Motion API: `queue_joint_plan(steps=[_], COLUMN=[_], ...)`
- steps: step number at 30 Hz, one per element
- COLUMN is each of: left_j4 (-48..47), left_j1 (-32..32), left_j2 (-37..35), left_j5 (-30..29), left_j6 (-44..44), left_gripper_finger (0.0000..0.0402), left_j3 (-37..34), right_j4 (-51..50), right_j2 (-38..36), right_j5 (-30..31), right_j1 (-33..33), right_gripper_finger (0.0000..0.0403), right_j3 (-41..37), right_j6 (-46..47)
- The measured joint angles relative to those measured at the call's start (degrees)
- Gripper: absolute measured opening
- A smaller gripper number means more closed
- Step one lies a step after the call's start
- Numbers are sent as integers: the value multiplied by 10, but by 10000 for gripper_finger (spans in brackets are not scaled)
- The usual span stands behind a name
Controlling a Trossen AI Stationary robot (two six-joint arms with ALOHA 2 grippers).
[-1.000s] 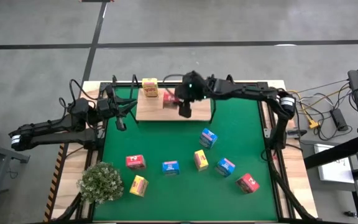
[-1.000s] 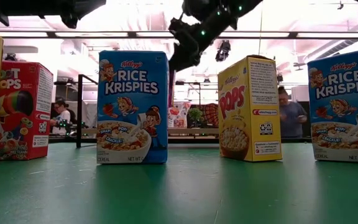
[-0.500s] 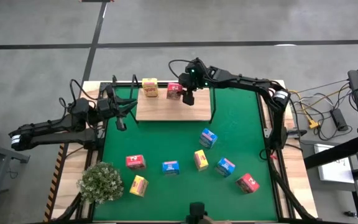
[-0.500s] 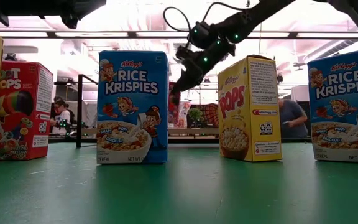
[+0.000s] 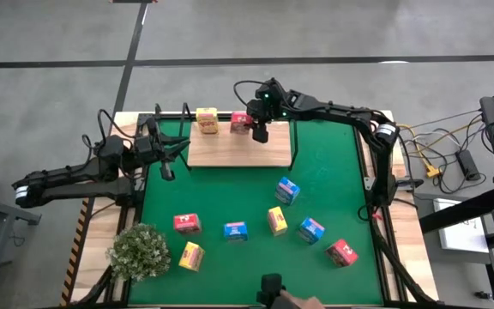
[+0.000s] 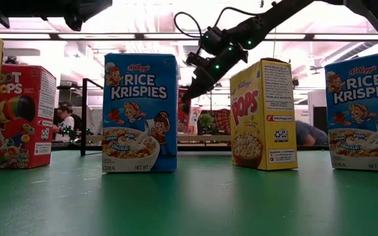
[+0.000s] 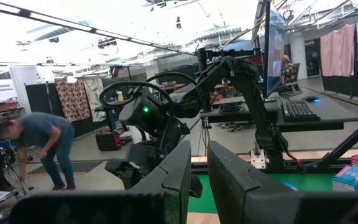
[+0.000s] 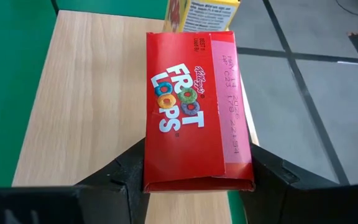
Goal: Stack cereal on shelf
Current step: Put the top red cereal box on the shelf
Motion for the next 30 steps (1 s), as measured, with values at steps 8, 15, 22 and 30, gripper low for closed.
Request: queue_joint_plan(steps=[8,15,22,30], left_j4=[0,0,-1,-6], left_j1=[0,0,0,0], left_j2=[0,0,0,0], left_j5=[0,0,0,0], left_j6=[0,0,0,0], left_gripper_finger=[36,36,36,36], left_j3=[0,0,0,0], right_j4=[0,0,-31,-200], right_j2=[0,0,-22,-35], right_j5=[5,16,32,28], right_j1=[0,0,4,40], right_gripper_finger=[208,223,225,210], right_j3=[0,0,21,114], right_j6=[-1,3,40,92])
